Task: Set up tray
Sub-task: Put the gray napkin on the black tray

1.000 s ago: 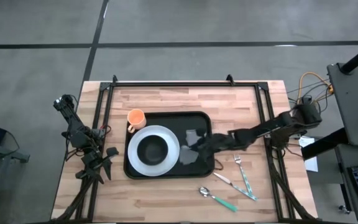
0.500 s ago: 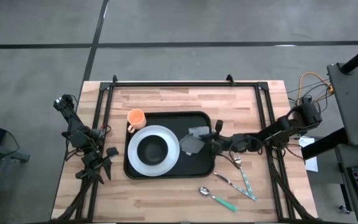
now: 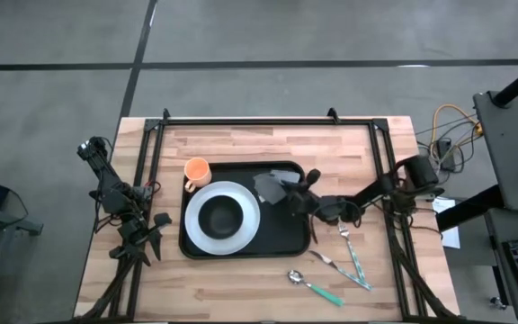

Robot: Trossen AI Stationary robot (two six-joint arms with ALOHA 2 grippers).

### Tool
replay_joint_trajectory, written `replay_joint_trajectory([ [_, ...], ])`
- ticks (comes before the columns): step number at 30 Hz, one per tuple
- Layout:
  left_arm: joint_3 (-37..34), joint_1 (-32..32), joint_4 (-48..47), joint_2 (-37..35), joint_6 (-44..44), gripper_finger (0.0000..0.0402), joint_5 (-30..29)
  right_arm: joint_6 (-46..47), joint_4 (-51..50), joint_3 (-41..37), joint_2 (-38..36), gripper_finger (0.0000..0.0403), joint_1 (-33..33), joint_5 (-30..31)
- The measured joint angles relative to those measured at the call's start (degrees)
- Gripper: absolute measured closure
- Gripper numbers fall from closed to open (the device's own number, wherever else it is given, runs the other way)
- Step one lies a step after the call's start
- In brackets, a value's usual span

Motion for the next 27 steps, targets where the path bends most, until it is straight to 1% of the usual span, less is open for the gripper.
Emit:
replay_joint_trajectory([
  [5,0.0,0.0,0.0,0.0,0.0,0.0281,0.0,6.6,0.1,-1.6,1.8,0.0394,3.1,-0.3],
  [10,0.0,0.0,0.0,0.0,0.0,0.0281,0.0,12.4,0.9,-3.3,1.9,0.0394,6.8,0.8],
  [16,0.0,0.0,0.0,0.0,0.0,0.0281,0.0,13.1,1.7,-3.3,1.9,0.0394,10.4,6.1],
  [22,0.0,0.0,0.0,0.0,0.0,0.0281,0.0,15.9,1.6,-3.4,1.9,0.0394,11.8,6.3],
  [27,0.0,0.0,0.0,0.0,0.0,0.0281,0.0,18.2,-0.9,-3.5,1.9,0.0394,11.7,5.9],
])
